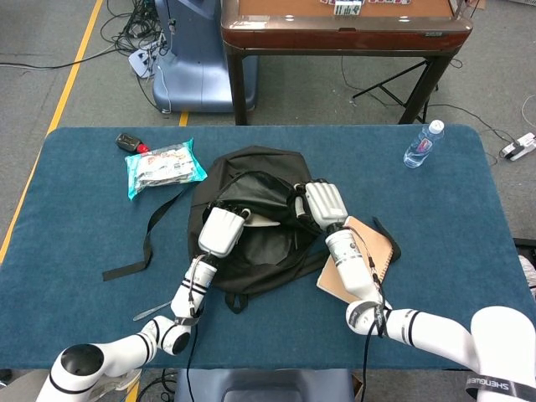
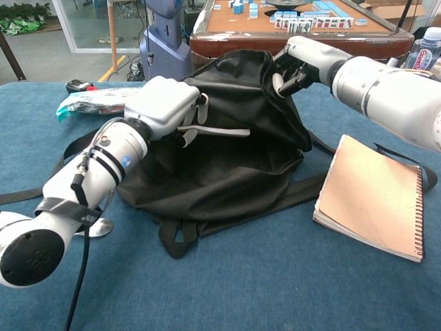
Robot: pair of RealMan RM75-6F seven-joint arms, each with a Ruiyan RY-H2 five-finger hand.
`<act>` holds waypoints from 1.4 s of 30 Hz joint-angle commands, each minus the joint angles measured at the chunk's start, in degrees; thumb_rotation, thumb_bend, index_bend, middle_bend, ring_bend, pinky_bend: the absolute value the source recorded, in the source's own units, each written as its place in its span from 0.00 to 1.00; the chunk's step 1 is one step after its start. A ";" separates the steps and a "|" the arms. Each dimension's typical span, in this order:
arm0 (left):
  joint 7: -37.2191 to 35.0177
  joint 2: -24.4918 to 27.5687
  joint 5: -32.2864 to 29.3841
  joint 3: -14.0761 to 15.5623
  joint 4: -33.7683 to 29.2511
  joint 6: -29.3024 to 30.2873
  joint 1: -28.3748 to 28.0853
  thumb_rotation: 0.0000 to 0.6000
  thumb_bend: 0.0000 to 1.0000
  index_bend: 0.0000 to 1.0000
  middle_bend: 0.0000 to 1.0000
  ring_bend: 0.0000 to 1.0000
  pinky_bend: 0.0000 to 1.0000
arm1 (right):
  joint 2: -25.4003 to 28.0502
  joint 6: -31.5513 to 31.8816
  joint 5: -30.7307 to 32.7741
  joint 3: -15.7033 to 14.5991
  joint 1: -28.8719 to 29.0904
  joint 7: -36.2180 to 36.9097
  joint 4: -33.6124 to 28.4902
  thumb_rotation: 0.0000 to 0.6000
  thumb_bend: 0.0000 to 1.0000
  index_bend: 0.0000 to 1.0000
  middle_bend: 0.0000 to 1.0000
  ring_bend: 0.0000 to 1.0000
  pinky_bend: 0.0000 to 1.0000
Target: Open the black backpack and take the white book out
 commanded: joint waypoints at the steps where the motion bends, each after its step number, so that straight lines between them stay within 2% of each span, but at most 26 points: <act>1: -4.27 -0.06 2.96 0.61 2.29 2.67 -0.23 1.00 0.47 0.64 0.70 0.64 0.53 | 0.16 0.12 -0.02 0.03 -0.05 -0.11 -0.24 1.00 0.51 0.60 0.46 0.35 0.25; 5: -8.63 0.54 5.42 1.39 2.96 5.10 0.60 1.00 0.48 0.69 0.75 0.66 0.56 | 0.60 0.39 -0.05 0.03 -0.20 -0.35 -0.72 1.00 0.51 0.60 0.46 0.35 0.25; 9: -12.10 2.91 8.37 3.11 1.25 7.72 2.17 1.00 0.48 0.69 0.76 0.66 0.58 | 1.15 0.31 0.17 -0.15 -0.42 -0.64 -1.27 1.00 0.51 0.60 0.46 0.35 0.25; 20: -16.53 13.36 14.51 6.90 -12.01 14.86 7.95 1.00 0.48 0.69 0.76 0.66 0.59 | 1.44 0.26 0.05 -0.76 -0.85 -0.55 -2.09 1.00 0.51 0.60 0.46 0.35 0.25; 23: -18.48 15.73 15.16 6.70 -15.14 17.15 9.67 1.00 0.48 0.69 0.76 0.66 0.59 | 1.52 -0.01 0.02 -1.20 -1.05 -0.52 -2.27 1.00 0.51 0.60 0.46 0.35 0.25; 30: -21.90 21.63 15.03 4.04 -22.41 21.49 12.91 1.00 0.48 0.68 0.76 0.66 0.59 | 1.76 -0.94 -0.37 -2.42 -1.47 -0.43 -3.35 1.00 0.50 0.60 0.46 0.35 0.25; 33: -22.50 24.32 14.93 2.66 -25.67 23.10 14.08 1.00 0.48 0.68 0.76 0.66 0.59 | 2.78 -3.37 0.11 -3.79 -1.48 -0.93 -5.23 1.00 0.46 0.59 0.43 0.35 0.25; 35: -22.64 25.85 14.98 1.88 -27.44 24.08 14.76 1.00 0.48 0.68 0.76 0.66 0.59 | 4.09 -5.50 0.32 -5.02 -1.28 -1.78 -6.98 1.00 0.40 0.53 0.38 0.33 0.25; 37: -22.41 27.61 14.77 1.11 -29.42 24.76 15.56 1.00 0.48 0.68 0.76 0.66 0.59 | 6.18 -7.92 0.66 -6.60 -1.07 -2.97 -9.65 1.00 0.35 0.34 0.31 0.26 0.23; 39: -22.05 29.37 14.51 0.49 -31.41 25.10 16.33 1.00 0.48 0.68 0.76 0.65 0.59 | 8.25 -8.98 0.87 -7.62 -1.04 -3.81 -12.37 1.00 0.32 0.20 0.25 0.22 0.21; 40: -21.91 30.09 14.47 0.26 -32.11 25.25 16.64 1.00 0.48 0.68 0.76 0.65 0.59 | 9.04 -9.10 0.76 -7.91 -1.14 -3.91 -13.48 1.00 0.31 0.13 0.23 0.20 0.20; 42: -21.73 31.51 14.28 -0.32 -33.43 25.65 17.34 1.00 0.48 0.68 0.76 0.65 0.59 | 10.78 -8.83 -0.05 -8.45 -1.70 -3.61 -15.90 1.00 0.31 0.07 0.19 0.18 0.20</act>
